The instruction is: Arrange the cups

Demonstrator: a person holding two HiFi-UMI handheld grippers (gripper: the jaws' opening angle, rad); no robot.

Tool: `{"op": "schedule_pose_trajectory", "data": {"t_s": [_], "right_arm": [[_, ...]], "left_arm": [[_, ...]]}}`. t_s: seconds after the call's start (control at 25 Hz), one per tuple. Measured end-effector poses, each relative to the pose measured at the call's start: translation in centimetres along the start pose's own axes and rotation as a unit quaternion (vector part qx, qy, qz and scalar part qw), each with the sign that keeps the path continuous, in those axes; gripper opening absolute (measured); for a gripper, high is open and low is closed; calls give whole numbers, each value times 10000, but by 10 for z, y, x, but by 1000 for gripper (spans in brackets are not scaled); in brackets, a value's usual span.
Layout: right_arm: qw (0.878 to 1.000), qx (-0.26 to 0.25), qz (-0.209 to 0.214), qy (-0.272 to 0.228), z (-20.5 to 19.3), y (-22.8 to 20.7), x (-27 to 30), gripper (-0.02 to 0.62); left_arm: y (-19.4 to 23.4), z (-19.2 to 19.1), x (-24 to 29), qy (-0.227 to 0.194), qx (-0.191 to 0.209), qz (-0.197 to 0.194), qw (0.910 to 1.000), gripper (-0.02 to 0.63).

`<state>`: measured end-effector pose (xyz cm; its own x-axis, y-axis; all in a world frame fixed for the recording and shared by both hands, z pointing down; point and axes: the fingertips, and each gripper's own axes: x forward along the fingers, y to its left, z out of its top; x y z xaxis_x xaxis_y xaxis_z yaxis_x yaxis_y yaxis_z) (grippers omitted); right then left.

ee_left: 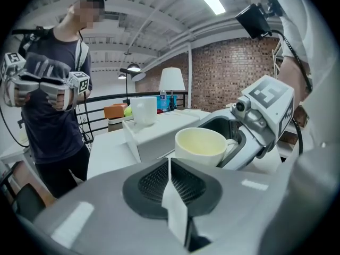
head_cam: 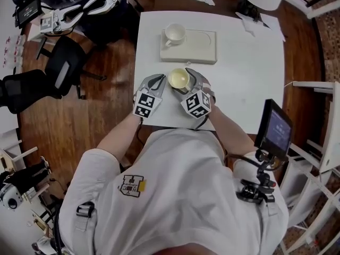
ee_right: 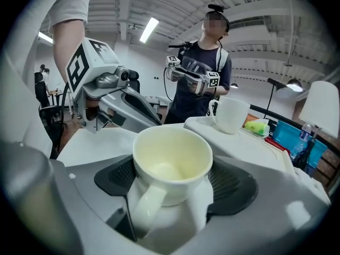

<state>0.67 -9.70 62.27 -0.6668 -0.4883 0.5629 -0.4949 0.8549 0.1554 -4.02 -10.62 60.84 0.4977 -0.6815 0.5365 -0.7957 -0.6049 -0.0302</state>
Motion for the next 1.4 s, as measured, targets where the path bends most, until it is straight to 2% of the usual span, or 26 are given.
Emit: {"op": "schedule_pose_trajectory", "data": {"t_s": [0.24,0.44,0.72,0.88,1.16,1.4], "right_arm": [[9999,118,5,-4,-5,-2,-7,420],[9997,210,-111,-99,-1,-10,-14,419],[9981,137,-466,-369,22,-36,-43,419],[9966,83,-648,-497,39,-71,-60,419],[9954,-43,-787,-541,49,-140,-71,419],[9968,66,-603,-519,51,-183,-52,419]], "left_arm": [[-4,1,-2,15,69,-89,9999,2],[-14,11,5,-135,92,-266,9995,2],[-23,54,10,-694,-3,-370,9969,2],[-21,93,22,-1080,-97,-386,9933,2],[-14,150,62,-1407,-373,-66,9893,2],[-6,161,87,-1322,-700,310,9883,2]]}}
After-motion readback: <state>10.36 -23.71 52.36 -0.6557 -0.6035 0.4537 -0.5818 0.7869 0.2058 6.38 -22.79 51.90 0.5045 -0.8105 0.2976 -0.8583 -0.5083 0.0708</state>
